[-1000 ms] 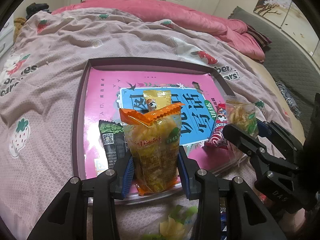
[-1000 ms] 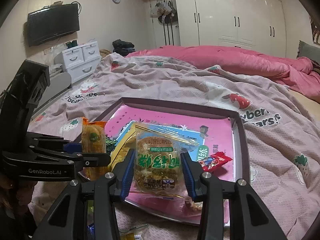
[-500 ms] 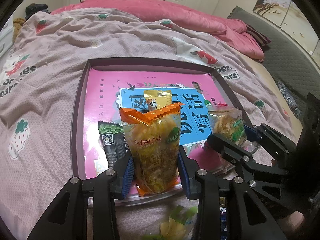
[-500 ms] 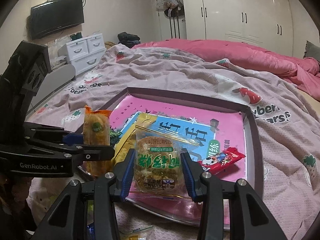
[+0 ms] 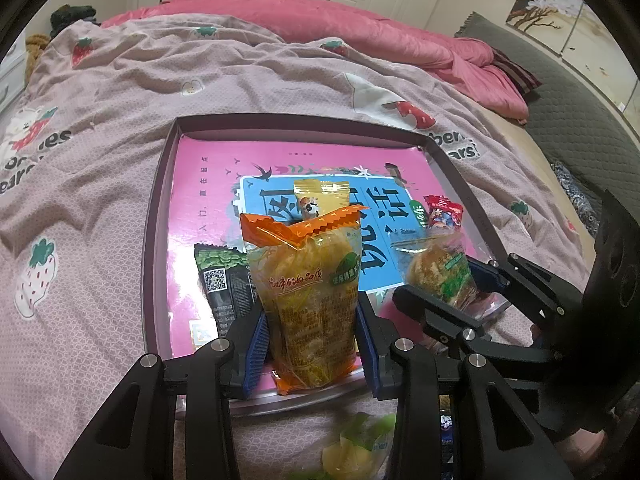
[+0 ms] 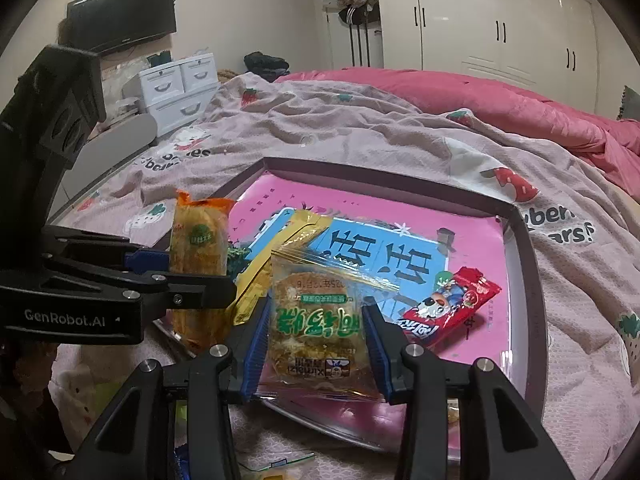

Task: Organize snacks
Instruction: 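Lower the biscuit bag into the tray and open the right tool while the left tool holds the orange-topped bag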

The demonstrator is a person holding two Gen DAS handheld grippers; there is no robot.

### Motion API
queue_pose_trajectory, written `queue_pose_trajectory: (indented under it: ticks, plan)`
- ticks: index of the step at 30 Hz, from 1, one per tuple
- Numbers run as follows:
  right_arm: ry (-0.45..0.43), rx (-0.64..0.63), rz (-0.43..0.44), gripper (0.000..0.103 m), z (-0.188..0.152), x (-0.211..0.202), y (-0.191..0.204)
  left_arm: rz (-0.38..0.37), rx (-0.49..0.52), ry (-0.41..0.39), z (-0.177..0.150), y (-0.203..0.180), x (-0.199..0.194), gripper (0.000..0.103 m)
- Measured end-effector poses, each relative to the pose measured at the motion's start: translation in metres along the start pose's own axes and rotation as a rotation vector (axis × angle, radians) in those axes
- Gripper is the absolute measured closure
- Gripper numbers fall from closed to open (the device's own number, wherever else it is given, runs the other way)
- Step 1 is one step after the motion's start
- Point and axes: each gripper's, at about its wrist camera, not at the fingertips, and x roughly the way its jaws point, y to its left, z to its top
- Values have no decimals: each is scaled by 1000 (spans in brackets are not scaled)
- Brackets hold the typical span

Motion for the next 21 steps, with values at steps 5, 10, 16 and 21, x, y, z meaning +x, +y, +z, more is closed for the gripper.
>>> queue_pose_trajectory:
  ticks: [5,10,16,21]
  plan:
    - [4,-16,-6,58,-1,1,3,0,0,0,0,0,0,62]
    - [-2,-38,-38,58,-1,0,5,-1,-1,0,0,0,0,62]
    - [-1,-41,-56,58,-1,0,4,-1,-2,0,0,0,0,62]
    - [11,-51,-77,58,-2,2,5,0,-1,0,0,0,0,62]
